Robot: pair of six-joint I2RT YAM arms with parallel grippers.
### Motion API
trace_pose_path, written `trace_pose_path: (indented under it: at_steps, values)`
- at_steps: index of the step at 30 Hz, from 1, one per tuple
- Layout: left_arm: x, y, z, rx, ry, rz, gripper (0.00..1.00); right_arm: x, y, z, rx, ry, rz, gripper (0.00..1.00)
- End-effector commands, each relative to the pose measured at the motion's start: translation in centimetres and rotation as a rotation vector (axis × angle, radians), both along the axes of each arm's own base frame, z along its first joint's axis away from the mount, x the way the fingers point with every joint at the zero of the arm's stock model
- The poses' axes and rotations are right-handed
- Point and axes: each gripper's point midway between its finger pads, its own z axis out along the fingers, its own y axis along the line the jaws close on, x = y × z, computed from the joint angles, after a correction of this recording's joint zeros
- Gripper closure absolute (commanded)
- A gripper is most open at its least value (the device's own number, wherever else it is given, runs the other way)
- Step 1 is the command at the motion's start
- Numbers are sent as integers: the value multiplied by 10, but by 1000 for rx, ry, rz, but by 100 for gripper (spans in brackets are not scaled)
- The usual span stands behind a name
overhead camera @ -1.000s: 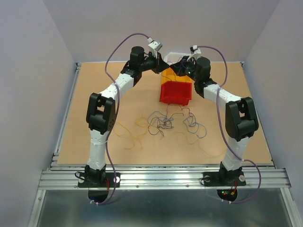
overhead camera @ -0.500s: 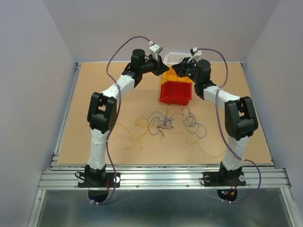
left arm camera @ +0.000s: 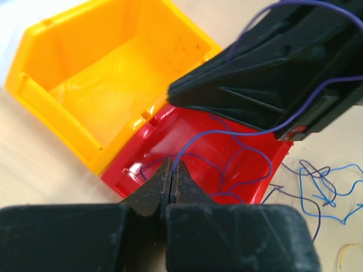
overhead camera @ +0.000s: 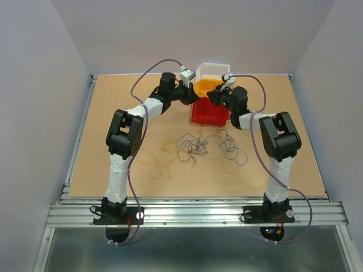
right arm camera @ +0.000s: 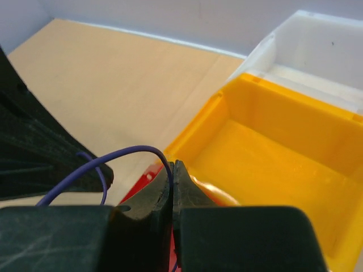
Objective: Untangle the cables
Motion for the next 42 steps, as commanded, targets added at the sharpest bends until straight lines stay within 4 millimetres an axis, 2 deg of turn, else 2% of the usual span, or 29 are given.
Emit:
trace_pose_path:
  at_steps: [1, 2, 4, 5, 7, 9, 11, 12, 14, 15, 17, 18, 22, 23, 26, 27, 28, 34, 37, 42]
  values:
    - [-7, -3, 28, -25, -83, -26, 100, -18, -14, 25, -23, -114, -22, 93]
    - [-10, -2, 23, -21, -71, -29, 100, -21, -15, 31, -22, -124, -23, 90]
    - [-13, -1, 23, -19, -69, -31, 100, -27, -18, 26, -27, -102, -27, 86]
    - [-15, 0, 19, -14, -60, -31, 100, -30, -18, 34, -24, -109, -30, 85]
    - [-16, 1, 17, -11, -54, -25, 100, -32, -20, 32, -27, -81, -32, 83]
    - [-18, 1, 9, -9, -29, -23, 100, -39, -20, 30, -21, -44, -26, 68]
    - [-17, 0, 9, -18, -25, -23, 100, -43, -22, 27, -5, -13, -41, 64]
    - [-18, -2, 9, -26, -19, -26, 100, -43, -26, 32, -2, -13, -64, 64]
    - [-17, -3, 10, -30, -25, -31, 100, -42, -33, 27, -2, 38, -111, 61]
    - [-15, -3, 14, -32, -38, -26, 100, -36, -41, 34, 2, 42, -166, 61]
    - [-13, -2, 15, -27, -47, -22, 100, -35, -45, 33, 4, 71, -202, 61]
    - [-12, -3, 18, -27, -58, -15, 100, -30, -50, 41, 13, 61, -232, 59]
    - [-11, -5, 20, -19, -78, -9, 100, -22, -57, 36, -12, 160, -291, 44]
    - [-12, -6, 20, -20, -77, -10, 100, -21, -57, 34, -24, 180, -291, 44]
    - [-12, -7, 23, -20, -89, -3, 100, -29, -52, 24, -52, 248, -254, 32]
    - [-13, -8, 22, -15, -95, -2, 100, -34, -52, 17, -74, 291, -246, 32]
    - [-13, -8, 22, -11, -103, -1, 100, -35, -53, 17, -78, 297, -246, 31]
    - [-23, -21, 15, 33, -142, -5, 100, -52, -54, 39, -57, 292, -236, 30]
    - [-22, -24, 19, 28, -143, -2, 100, -63, -43, 43, -47, 295, -156, 31]
    - [-20, -27, 20, 25, -138, 2, 100, -66, -35, 34, -56, 336, -110, 32]
